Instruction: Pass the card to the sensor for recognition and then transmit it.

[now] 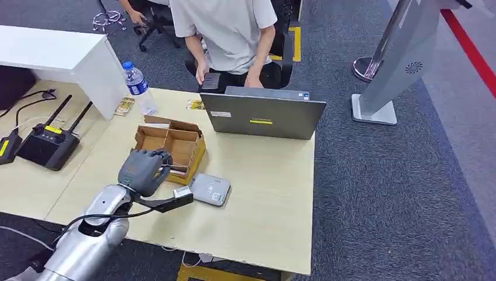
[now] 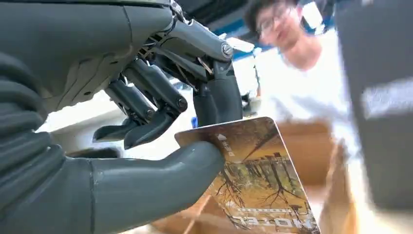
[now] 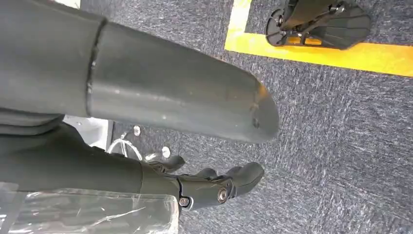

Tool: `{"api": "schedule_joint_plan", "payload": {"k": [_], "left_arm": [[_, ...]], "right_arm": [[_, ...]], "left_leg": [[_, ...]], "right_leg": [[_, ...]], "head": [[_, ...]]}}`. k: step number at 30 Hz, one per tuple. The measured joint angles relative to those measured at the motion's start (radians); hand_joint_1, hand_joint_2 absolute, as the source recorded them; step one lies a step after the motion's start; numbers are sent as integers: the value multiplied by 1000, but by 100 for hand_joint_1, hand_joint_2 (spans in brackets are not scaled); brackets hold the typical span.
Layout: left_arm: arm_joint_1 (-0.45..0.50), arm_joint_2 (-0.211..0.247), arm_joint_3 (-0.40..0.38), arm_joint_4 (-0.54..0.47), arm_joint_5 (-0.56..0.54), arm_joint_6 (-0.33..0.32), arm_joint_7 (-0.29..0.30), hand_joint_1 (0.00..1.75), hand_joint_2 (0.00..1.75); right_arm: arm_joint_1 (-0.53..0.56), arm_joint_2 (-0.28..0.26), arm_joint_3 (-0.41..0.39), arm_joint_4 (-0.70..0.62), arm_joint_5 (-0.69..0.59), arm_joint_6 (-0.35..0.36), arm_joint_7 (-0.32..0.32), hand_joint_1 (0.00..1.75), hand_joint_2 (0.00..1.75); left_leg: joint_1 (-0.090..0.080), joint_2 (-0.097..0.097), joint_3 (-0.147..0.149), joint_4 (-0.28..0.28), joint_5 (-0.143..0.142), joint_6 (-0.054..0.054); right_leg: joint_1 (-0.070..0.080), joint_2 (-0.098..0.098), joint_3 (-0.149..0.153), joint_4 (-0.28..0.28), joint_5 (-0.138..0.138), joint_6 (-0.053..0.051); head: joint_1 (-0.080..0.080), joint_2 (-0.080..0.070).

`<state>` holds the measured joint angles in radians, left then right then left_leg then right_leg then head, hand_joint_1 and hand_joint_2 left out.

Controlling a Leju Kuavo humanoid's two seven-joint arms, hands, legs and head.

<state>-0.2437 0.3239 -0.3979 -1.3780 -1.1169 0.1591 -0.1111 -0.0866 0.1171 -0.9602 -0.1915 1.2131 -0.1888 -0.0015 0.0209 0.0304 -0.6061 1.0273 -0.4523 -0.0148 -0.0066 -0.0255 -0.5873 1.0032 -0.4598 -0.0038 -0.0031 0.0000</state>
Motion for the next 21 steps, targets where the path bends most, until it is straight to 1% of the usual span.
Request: {"api": "schedule_joint_plan", "payload": {"k": [4, 7, 10, 12, 14, 16, 18, 20, 21], "left_arm": [[57, 15, 5, -142, 4, 39, -34, 175, 175], [111, 44, 7, -271, 11, 71, -64, 175, 175], [127, 62, 15, -381, 31, 89, -73, 175, 175], [88, 61, 29, -416, 33, 84, -60, 175, 175], [11, 53, 37, -417, 27, 61, -33, 175, 175], [-48, 46, 46, -417, 25, 49, -26, 175, 175], [-73, 41, 48, -417, 19, 48, -18, 175, 175], [-110, 33, 49, -407, -16, 46, 10, 175, 175], [-152, 23, 49, -381, -44, 39, 36, 175, 175]], "right_arm": [[0, 0, -2, 0, -16, -3, -1, 0, 0], [2, 0, -5, 0, -19, -7, -3, 0, 0], [2, 0, -8, 0, -23, -7, -3, 0, 0], [2, 0, -8, 0, -6, -6, -2, 0, 0], [-1, 0, -8, 0, 5, -5, -1, 0, 0], [-3, 0, -8, 0, 6, -3, -1, 0, 0], [-1, 0, -8, 0, 8, -3, -1, 0, 0], [-1, 0, -8, 0, 22, 0, -2, 0, 0], [-1, 0, -6, 0, 33, 2, -3, 0, 0]], "left_leg": [[0, 0, 0, 0, 0, 0], [0, 0, 0, 0, 0, 0], [0, -1, 0, 0, 0, 0], [0, -2, -1, 0, 0, 0], [0, -5, -3, 0, 3, 1], [0, -4, -1, 0, 3, 1], [0, -2, -1, 0, 3, 1], [0, -3, -1, 1, 4, 1], [0, -4, -3, 1, 5, 1]], "right_leg": [[0, 0, 0, 0, 0, 0], [0, 0, -1, 0, 0, 0], [0, -1, -1, 0, -1, 0], [0, -3, -2, 0, 0, 0], [0, -5, -1, 0, 1, 0], [0, -4, -1, 0, 2, 0], [0, -3, -1, 0, 3, -1], [0, -3, -3, 0, 4, -1], [0, -4, -3, 0, 4, 0]], "head": [[0, 0], [0, 0], [0, 0], [0, 0], [0, 0], [0, 0], [0, 0], [0, 0], [-1, 0]]}}
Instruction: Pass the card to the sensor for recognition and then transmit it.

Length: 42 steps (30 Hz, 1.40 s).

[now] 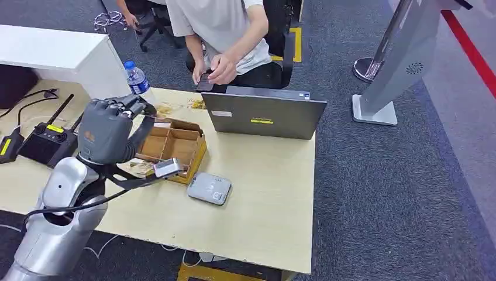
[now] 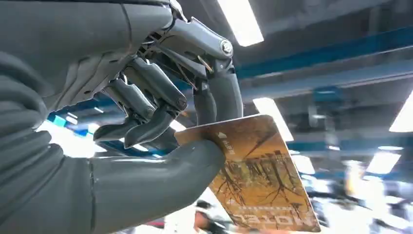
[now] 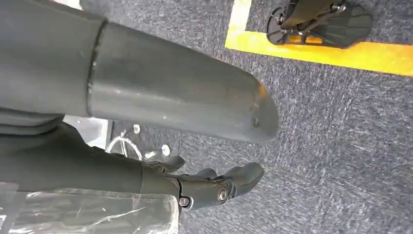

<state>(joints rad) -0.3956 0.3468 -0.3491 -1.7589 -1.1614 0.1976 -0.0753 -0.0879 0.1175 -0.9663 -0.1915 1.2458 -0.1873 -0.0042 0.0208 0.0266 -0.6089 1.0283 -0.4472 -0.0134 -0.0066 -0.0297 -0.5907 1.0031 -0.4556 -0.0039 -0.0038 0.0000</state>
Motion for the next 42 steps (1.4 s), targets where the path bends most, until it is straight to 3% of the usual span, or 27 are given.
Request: {"api": "schedule_joint_plan", "payload": {"k": [2, 8, 18, 19, 24, 34, 38, 42], "left_arm": [[-83, -15, 0, 67, -49, -1, 31, 175, 175], [-282, -82, 0, 262, -62, -16, 37, 175, 175], [-374, -127, 0, 344, -42, -56, 43, 175, 175], [-376, -128, 0, 347, -39, -59, 43, 0, 175], [-392, -135, 0, 366, -22, -84, 44, 0, 175], [-387, -136, -2, 377, 12, -72, 44, 0, 175], [-343, -77, 3, 377, 54, -26, 24, 0, 175], [-269, 41, 84, 406, 64, 86, -34, 0, 175]], "right_arm": [[-5, 1, 5, 0, 14, 4, 0, 0, 0], [-16, 5, 11, 0, 26, 10, 10, 0, 0], [-16, 5, 11, 0, 27, 10, 10, 0, 0], [-16, 5, 11, 0, 27, 10, 10, 0, 0], [-16, 5, 11, 0, 27, 8, 11, 0, 0], [-15, 6, 11, 0, 25, 8, 7, 0, 0], [-12, 5, 10, 0, 21, 7, -5, 0, 0], [-5, 5, 9, 0, 22, 8, -10, 0, 0]], "left_leg": [[0, -1, -1, 0, 1, -1], [0, 1, -1, 0, 2, 0], [0, 1, -2, 0, 2, 0], [0, 1, -2, 0, 2, 0], [0, 1, -2, 0, 2, 0], [0, 2, -3, 0, 2, 0], [0, 4, -3, -1, 1, -1], [0, 7, -2, -2, 1, -2]], "right_leg": [[0, -1, -1, 0, 1, 0], [0, 2, -1, 0, 3, 0], [0, 3, -2, 0, 2, 0], [0, 3, -2, 0, 2, 0], [0, 3, -2, 0, 2, 0], [0, 3, -2, 0, 2, 0], [0, 5, -2, 1, 2, 0], [0, 9, -4, 2, 1, -1]], "head": [[2, 0], [0, 0], [1, 0], [1, 0], [1, 0], [1, 0], [2, 0], [2, 0]]}}
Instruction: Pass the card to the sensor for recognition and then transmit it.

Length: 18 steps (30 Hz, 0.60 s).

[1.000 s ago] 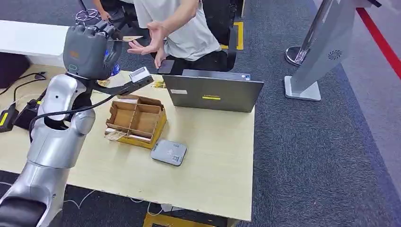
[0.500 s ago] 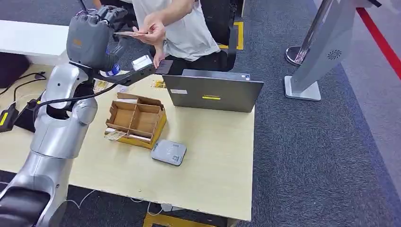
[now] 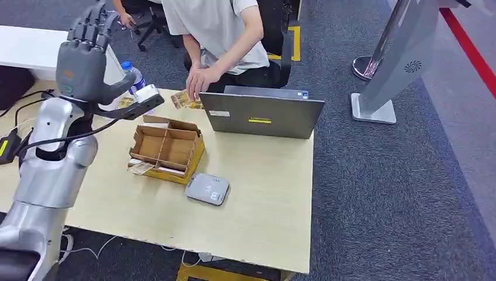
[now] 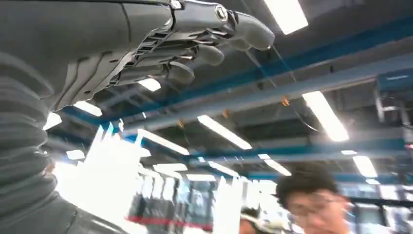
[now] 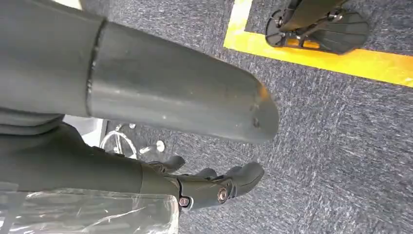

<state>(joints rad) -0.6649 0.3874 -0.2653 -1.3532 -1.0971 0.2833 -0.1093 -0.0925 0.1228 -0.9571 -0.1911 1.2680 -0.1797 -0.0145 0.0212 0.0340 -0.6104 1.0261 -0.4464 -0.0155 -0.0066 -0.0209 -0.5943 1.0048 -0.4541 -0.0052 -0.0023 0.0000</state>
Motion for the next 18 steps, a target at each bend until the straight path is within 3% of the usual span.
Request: {"api": "schedule_joint_plan", "payload": {"k": [5, 10, 13, 15, 18], "left_arm": [[71, 174, 174, 156, 40, 97, -70, 0, 175], [108, 397, 398, 476, 126, 179, -124, 0, 175], [176, 517, 535, 677, 181, 199, -111, 0, 175], [262, 582, 618, 784, 208, 220, -61, 0, 175], [401, 613, 734, 901, 240, 216, 17, 0, 175]], "right_arm": [[5, 0, 0, 0, 6, 0, -4, 0, 0], [11, 0, 0, 0, 21, -1, -4, 0, 0], [14, -3, -1, 0, 23, 0, -2, 0, 0], [15, -5, -1, 0, 24, 0, 4, 0, 0], [16, -8, -1, 0, 27, 0, 17, 0, 0]], "left_leg": [[0, 5, 0, -1, -1, -2], [1, 15, 1, -1, -5, -8], [1, 19, 3, -2, -8, -10], [1, 19, 4, -1, -10, -8], [0, 14, 4, -1, -12, -6]], "right_leg": [[0, 5, -3, 3, -2, -3], [0, 16, -6, 5, -3, -5], [0, 20, -5, 6, -6, -7], [0, 20, -5, 5, -9, -8], [0, 14, -3, 4, -12, -5]], "head": [[-2, 0], [-1, 0], [-3, 0], [-3, 0], [-4, 0]]}}
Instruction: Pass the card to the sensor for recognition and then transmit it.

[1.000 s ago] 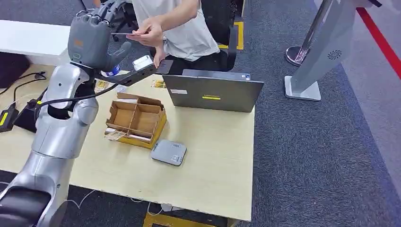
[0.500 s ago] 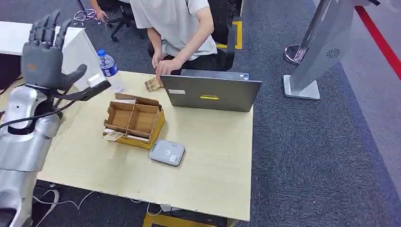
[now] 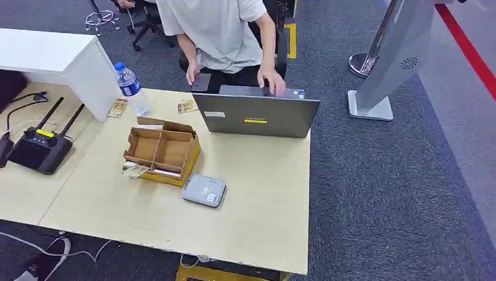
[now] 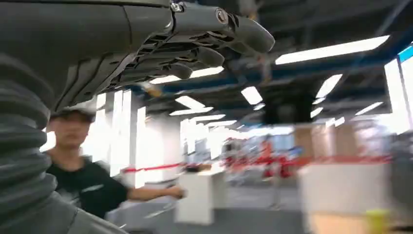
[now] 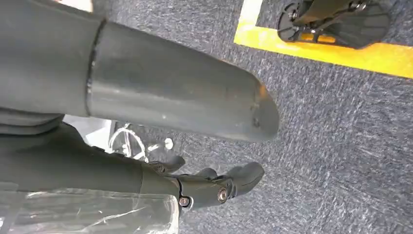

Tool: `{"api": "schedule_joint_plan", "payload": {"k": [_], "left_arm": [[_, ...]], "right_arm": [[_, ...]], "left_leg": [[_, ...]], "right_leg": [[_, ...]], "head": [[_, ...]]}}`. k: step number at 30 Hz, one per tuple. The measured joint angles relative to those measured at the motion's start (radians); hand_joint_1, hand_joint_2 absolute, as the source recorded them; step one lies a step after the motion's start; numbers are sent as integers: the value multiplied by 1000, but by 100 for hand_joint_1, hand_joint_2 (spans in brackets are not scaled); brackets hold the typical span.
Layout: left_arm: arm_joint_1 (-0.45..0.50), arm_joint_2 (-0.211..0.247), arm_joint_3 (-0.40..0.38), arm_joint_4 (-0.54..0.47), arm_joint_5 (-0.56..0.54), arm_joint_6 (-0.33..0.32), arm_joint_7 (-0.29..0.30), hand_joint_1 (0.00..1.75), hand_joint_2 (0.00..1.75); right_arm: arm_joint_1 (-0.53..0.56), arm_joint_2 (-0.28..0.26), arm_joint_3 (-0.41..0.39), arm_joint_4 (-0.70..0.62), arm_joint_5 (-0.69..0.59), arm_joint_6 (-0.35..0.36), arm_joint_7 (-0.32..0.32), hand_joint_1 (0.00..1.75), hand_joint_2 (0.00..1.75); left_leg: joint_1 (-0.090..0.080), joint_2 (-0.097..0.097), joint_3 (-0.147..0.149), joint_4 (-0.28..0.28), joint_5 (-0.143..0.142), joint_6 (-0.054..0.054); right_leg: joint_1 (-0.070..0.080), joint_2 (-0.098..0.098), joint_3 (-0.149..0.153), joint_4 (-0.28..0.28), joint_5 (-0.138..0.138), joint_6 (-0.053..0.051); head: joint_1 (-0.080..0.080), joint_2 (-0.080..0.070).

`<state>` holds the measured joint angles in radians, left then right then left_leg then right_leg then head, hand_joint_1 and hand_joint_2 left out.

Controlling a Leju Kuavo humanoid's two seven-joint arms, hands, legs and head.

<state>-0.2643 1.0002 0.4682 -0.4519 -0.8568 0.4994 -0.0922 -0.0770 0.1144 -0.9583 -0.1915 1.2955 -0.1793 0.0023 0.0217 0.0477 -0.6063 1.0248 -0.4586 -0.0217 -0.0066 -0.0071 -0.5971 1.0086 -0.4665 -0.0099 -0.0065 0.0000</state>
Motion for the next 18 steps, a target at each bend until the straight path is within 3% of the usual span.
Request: {"api": "schedule_joint_plan", "payload": {"k": [5, 7, 14, 18], "left_arm": [[117, -56, 112, 94, -11, -16, 137, 0, 175], [151, -88, 136, 114, -10, -10, 147, 0, 175], [207, -308, 194, 173, -27, -5, 166, 0, 175], [211, -458, 208, 188, -74, -74, 184, 0, 175]], "right_arm": [[-4, -1, -1, 0, 13, -1, 8, 0, 0], [-8, -1, -2, 0, 15, -3, 8, 0, 0], [-10, -1, -6, 0, 34, -7, 9, 0, 0], [-13, 0, -5, 0, 60, -7, 22, 0, 0]], "left_leg": [[0, -13, -1, 0, 0, 2], [0, -14, 1, 1, 0, 2], [-2, -16, 4, 1, -1, 3], [-5, -19, 4, 1, -1, 4]], "right_leg": [[0, -14, 4, -1, -3, 1], [0, -16, 7, -2, -3, 1], [-3, -18, 12, -2, -3, 2], [-6, -20, 12, -3, -3, 6]], "head": [[1, 0], [5, 0], [2, 0], [0, 0]]}}
